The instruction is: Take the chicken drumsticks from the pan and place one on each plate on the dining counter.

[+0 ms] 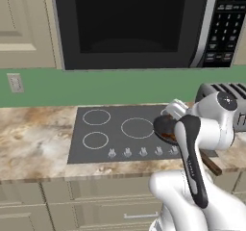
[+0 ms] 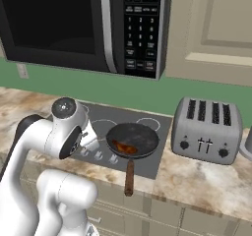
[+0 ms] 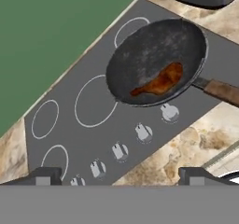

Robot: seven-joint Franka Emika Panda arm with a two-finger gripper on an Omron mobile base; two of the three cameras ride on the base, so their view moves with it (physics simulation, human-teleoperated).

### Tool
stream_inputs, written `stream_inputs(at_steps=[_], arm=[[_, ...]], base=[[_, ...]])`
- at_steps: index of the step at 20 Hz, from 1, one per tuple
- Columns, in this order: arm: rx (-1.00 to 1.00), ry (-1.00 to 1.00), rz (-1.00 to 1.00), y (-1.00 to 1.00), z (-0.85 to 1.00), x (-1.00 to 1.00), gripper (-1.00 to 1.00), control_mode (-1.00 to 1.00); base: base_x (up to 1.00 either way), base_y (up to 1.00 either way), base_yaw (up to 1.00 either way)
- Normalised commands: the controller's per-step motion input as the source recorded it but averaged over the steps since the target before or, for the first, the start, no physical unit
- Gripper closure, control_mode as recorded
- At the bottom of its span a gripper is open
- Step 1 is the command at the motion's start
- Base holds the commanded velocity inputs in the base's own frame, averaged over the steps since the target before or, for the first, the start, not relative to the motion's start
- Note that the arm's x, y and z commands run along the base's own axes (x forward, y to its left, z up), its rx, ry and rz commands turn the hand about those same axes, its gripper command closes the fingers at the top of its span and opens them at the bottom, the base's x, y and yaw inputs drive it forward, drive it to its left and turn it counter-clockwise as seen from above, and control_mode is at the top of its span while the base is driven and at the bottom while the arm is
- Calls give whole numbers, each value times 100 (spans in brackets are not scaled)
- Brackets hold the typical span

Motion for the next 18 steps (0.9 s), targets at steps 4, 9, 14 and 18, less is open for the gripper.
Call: stream_inputs(at_steps=[4,9,14,18], arm=[[0,0,11,-2,-15,33,-100,-100],[-7,4,18,-13,-17,29,-100,-100],[-17,17,16,-9,-12,21,-100,-100],[-17,22,14,-8,-9,13,-100,-100]], base=[[0,0,0],[0,0,0],[0,0,0],[0,0,0]])
